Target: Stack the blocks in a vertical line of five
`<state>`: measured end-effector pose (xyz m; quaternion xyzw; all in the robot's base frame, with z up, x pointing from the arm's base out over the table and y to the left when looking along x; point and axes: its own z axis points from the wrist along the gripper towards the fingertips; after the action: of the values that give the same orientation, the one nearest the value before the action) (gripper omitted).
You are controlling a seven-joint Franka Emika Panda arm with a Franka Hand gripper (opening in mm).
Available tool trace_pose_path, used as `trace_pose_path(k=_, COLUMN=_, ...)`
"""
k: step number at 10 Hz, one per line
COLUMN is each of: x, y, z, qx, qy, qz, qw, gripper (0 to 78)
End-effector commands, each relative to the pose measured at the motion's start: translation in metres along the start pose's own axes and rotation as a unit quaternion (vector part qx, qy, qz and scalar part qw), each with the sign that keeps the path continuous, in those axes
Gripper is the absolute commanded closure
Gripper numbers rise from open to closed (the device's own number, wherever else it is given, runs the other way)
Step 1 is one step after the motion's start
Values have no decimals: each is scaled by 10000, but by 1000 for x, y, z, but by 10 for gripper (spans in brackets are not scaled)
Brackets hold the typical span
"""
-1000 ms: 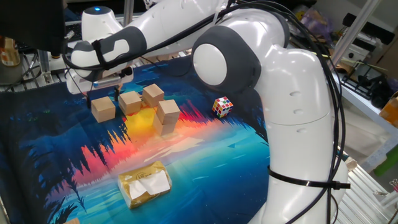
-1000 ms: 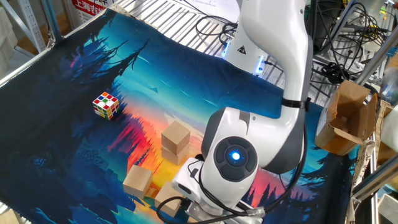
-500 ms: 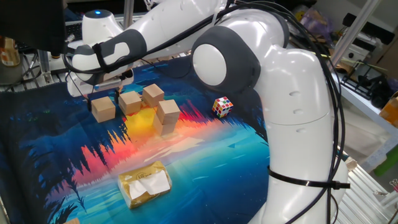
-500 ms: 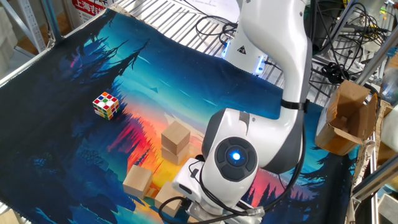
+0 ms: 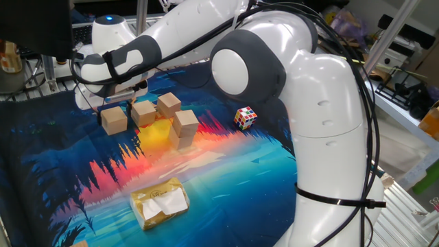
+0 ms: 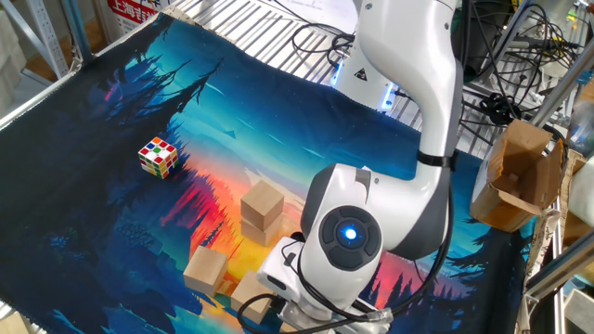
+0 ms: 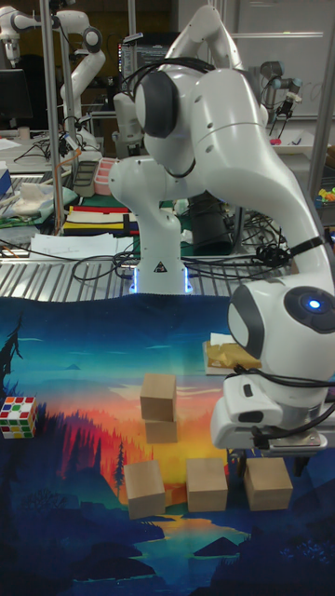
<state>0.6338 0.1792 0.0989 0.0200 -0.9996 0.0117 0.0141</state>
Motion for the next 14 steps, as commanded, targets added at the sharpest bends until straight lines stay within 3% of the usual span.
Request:
trace_pose_path(k=1, x=-3, y=-1, z=4, qx=4, qy=-13, qz=-84, qw=10000, gripper=1)
trace_pose_path(k=8, x=-3, y=-1, z=4, qx=11, qy=6, qz=-147, qw=9999, gripper=1)
trace_pose_path(k=9, x=-3, y=-1, z=4, qx=11, qy=6, qz=-147, qw=9999, gripper=764)
trace_pose_path(k=14, x=-3, y=-1, z=4, qx=11, qy=6, qz=-147, qw=9999, gripper=764)
